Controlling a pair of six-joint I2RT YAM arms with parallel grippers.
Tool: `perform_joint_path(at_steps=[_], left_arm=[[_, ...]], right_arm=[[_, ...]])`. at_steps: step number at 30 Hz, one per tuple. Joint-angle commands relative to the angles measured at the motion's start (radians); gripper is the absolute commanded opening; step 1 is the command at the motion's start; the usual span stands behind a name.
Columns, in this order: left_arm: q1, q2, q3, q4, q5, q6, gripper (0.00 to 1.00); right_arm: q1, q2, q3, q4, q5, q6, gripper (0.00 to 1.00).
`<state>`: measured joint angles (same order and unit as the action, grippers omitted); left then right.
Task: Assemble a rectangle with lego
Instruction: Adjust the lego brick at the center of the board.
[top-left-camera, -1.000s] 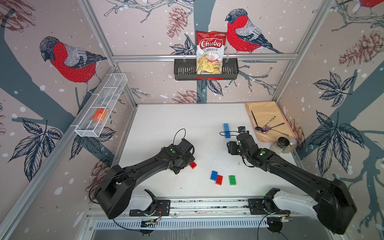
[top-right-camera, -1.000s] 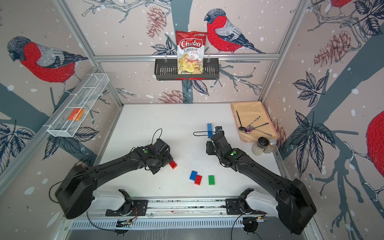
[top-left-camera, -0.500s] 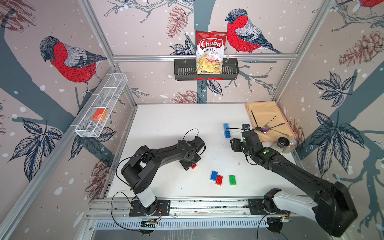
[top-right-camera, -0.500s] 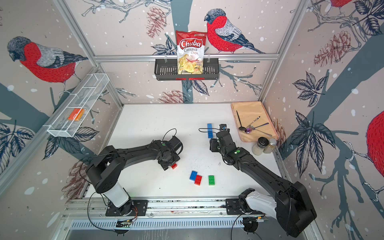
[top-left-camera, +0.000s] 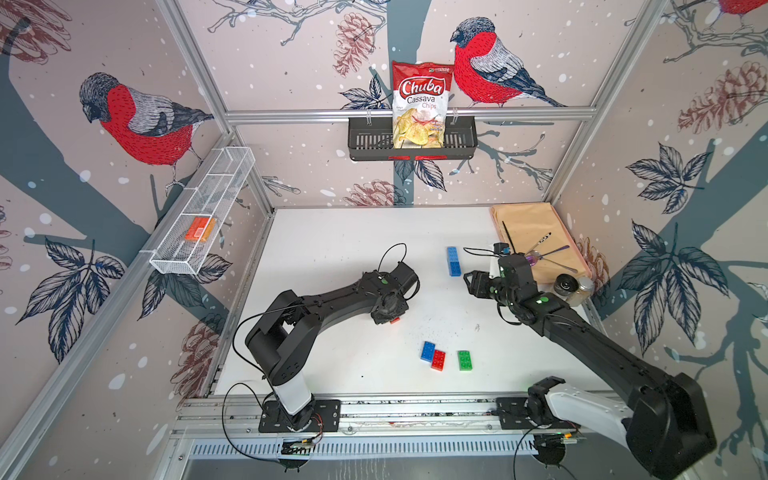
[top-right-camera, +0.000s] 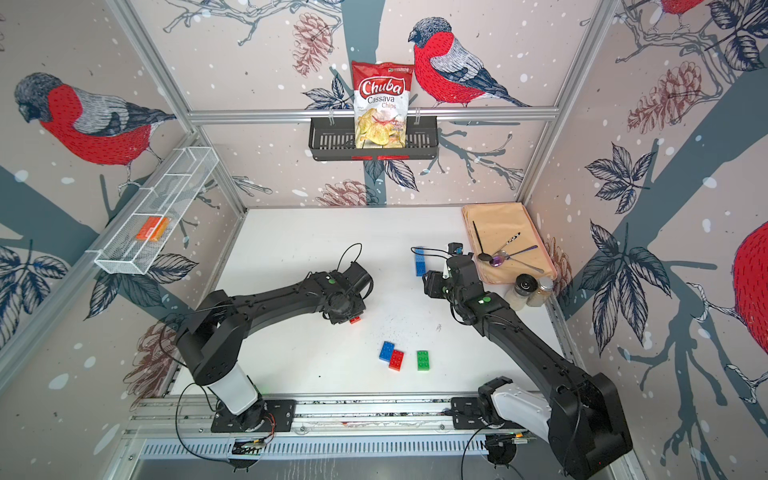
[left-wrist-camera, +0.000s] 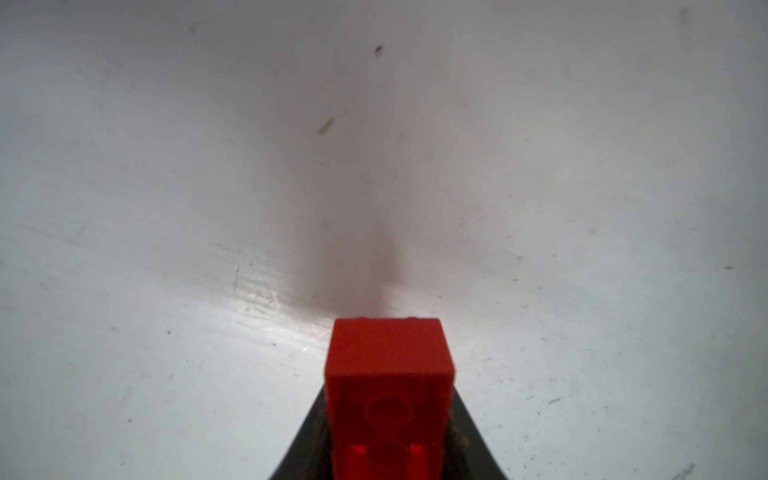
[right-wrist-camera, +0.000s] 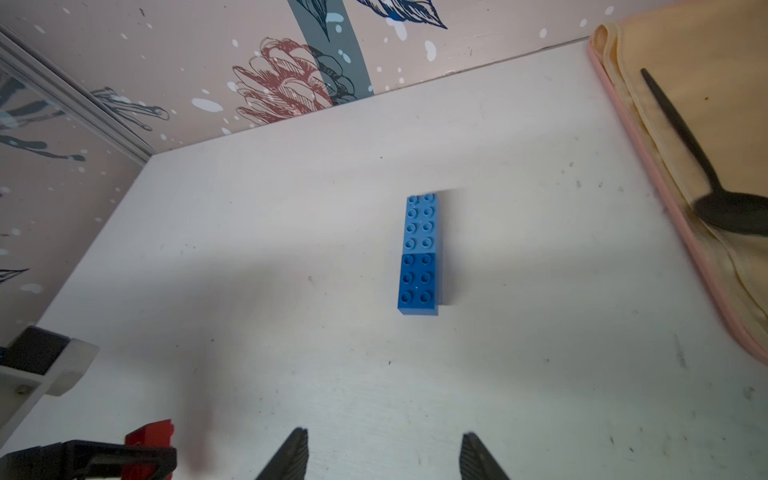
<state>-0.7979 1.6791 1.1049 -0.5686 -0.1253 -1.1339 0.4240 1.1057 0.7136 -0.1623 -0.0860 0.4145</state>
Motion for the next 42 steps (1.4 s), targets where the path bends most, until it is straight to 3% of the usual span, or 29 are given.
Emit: perform_joint_path(at_steps=[1,4,6,11,14,19,24,32,42], left_arm=[[-0.003,-0.068,-0.031,0.279,-0.048,0.253,0.24],[0.001,-0.159,-0.135,0.568,0.009,0.376,0.24],[0.008,-0.21,-0.214,0.76,0.04,0.372,0.24],[0.045,-0.269,-0.401,1.295,0.182,0.285,0.24],[0.1,-0.268,-0.464,1.489,0.307,0.206,0.25],[0.183,-0.244,-0.564,1.795,0.379,0.03,0.25],[0.197,-0.216,-0.554,1.867,0.449,0.006,0.24],[0.19,-0.216,-0.562,1.853,0.453,0.014,0.24],[0.172,-0.207,-0.571,1.853,0.45,0.012,0.24]], right_arm=[[-0.05,-0.005,0.034,0.015,-0.191,-0.004,0.62],[-0.099,0.0,0.047,0.076,-0.347,0.043,0.61],[-0.117,-0.001,0.026,0.181,-0.485,0.089,0.6],[-0.121,0.019,-0.089,0.54,-0.688,0.309,0.59],[-0.12,0.051,-0.128,0.698,-0.748,0.431,0.58],[-0.092,0.107,-0.163,0.855,-0.811,0.526,0.58],[-0.05,0.184,-0.181,1.022,-0.84,0.626,0.59],[0.033,0.369,-0.157,1.378,-0.832,0.837,0.6],[0.114,0.513,-0.057,1.517,-0.83,0.912,0.59]])
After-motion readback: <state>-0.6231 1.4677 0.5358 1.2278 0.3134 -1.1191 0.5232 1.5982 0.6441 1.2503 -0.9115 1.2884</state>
